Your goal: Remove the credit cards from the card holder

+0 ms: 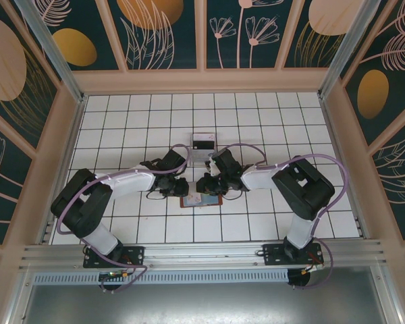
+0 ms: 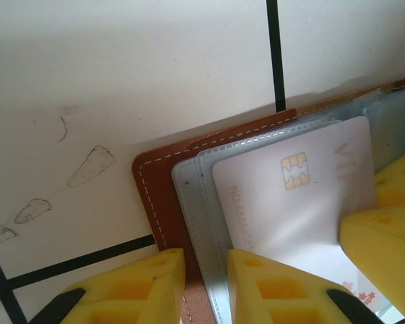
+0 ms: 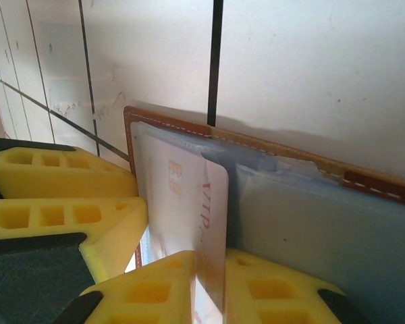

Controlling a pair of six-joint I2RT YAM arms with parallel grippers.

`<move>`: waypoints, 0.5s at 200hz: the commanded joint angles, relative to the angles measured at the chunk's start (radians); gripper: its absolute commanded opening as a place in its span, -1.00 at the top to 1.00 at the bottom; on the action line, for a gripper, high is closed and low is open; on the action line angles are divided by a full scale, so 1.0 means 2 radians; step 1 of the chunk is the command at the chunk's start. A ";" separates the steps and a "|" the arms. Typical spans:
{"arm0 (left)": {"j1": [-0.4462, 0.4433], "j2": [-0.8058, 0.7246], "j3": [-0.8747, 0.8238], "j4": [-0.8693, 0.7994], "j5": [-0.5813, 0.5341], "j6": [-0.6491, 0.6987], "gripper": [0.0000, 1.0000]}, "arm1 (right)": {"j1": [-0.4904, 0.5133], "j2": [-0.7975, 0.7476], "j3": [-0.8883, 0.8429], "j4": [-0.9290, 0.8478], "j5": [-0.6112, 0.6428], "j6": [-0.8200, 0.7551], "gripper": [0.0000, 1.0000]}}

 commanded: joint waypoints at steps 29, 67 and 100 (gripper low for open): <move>0.000 0.025 -0.008 -0.029 -0.028 0.010 0.49 | -0.008 -0.004 -0.033 0.028 -0.029 0.004 0.73; 0.000 0.033 -0.009 -0.031 -0.034 0.010 0.50 | -0.018 -0.024 -0.055 0.063 -0.046 0.016 0.74; 0.000 0.036 -0.010 -0.031 -0.036 0.011 0.50 | -0.020 -0.035 -0.064 0.086 -0.060 0.020 0.82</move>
